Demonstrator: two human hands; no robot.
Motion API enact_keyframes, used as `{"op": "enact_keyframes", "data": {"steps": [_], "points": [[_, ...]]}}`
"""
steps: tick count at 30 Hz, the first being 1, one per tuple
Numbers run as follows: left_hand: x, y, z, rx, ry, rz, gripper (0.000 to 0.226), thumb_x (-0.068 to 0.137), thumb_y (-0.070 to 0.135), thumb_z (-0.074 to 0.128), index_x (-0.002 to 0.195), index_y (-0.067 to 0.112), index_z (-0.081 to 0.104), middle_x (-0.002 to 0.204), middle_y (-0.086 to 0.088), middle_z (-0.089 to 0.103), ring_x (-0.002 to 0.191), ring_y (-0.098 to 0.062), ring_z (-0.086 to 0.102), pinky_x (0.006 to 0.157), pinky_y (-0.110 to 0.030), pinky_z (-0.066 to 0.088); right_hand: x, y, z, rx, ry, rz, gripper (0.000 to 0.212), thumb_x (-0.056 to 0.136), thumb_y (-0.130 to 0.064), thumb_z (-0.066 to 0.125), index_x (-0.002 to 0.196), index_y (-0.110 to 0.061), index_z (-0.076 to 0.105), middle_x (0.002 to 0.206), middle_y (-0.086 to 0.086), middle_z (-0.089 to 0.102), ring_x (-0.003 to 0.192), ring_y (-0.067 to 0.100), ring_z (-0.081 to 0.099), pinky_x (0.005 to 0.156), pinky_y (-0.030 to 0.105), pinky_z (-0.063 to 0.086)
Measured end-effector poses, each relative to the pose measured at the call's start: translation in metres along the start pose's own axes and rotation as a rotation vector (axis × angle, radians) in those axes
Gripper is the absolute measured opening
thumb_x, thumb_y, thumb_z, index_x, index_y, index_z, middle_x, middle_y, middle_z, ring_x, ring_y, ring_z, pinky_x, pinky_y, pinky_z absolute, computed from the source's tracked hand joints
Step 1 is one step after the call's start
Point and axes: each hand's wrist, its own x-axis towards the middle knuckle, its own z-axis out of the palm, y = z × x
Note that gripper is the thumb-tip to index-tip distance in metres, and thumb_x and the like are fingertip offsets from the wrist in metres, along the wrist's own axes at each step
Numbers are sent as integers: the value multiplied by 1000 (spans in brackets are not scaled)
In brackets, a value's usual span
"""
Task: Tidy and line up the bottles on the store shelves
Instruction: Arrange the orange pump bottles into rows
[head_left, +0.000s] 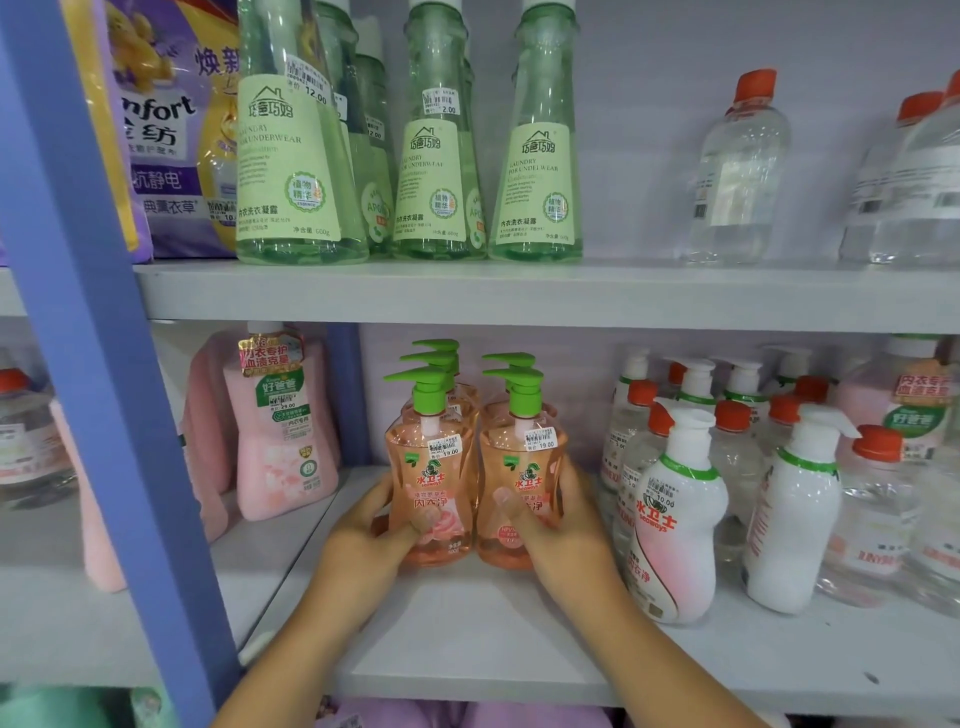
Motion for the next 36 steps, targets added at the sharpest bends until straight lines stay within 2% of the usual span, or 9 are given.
{"op": "enact_keyframes", "data": {"steps": [6,11,20,24,27,29,31,33,36], "points": [[0,2,3,46,-12,31,34,88,25,76,115,44,67,95,25,76,85,3,72,67,-7,50,0,1,1,-23,-4,-14,68,74,-62,76,135,-47,50,132,-12,62,119,8,64,99,43,56],[5,-5,3,78,-16,27,38,90,27,74,125,38,65,104,21,76,88,4,72,69,-5,49,0,1,1,-18,-11,-22,66,76,-58,77,135,-48,50,133,-11,61,120,8,63,101,42,54],[6,-8,3,155,-56,35,32,96,28,67,122,45,60,121,11,69,96,11,66,71,1,43,-3,-1,0,-81,-19,-31,81,71,-77,70,142,-47,43,136,-11,58,123,6,60,103,40,53],[7,4,1,35,-54,-10,46,88,59,67,132,53,55,119,20,71,106,2,68,82,-11,51,-3,-12,-3,-39,-14,5,88,77,-71,71,151,-45,31,150,-11,49,132,4,51,105,28,47],[17,15,1,-51,-25,6,54,84,76,56,131,50,56,121,18,72,110,-3,69,87,-20,55,7,-29,-4,-44,-4,60,109,65,-86,66,154,-37,28,149,-15,47,129,4,48,96,17,41],[24,20,5,-21,-9,10,67,71,94,47,123,54,59,117,17,73,109,-9,70,94,-31,56,13,-39,-4,-82,-17,72,92,67,-83,64,144,-37,40,132,-21,56,116,0,53,90,8,40],[27,20,11,0,7,5,80,65,98,40,126,49,60,117,16,73,110,-10,69,101,-38,53,15,-44,-2,-64,-42,82,52,87,-55,71,128,-38,43,109,-30,55,91,-18,53,71,-7,35],[27,19,15,-4,41,20,82,67,92,40,128,42,60,115,17,73,108,-8,70,98,-36,54,16,-40,-3,-64,-46,62,42,92,-38,70,125,-39,44,106,-34,53,81,-30,52,66,-9,36],[26,15,18,16,43,57,77,73,90,39,130,43,60,115,18,74,108,-5,70,99,-37,54,13,-32,-1,-34,-57,45,39,91,-34,72,121,-43,49,114,-31,59,89,-33,53,71,-6,40]]}}
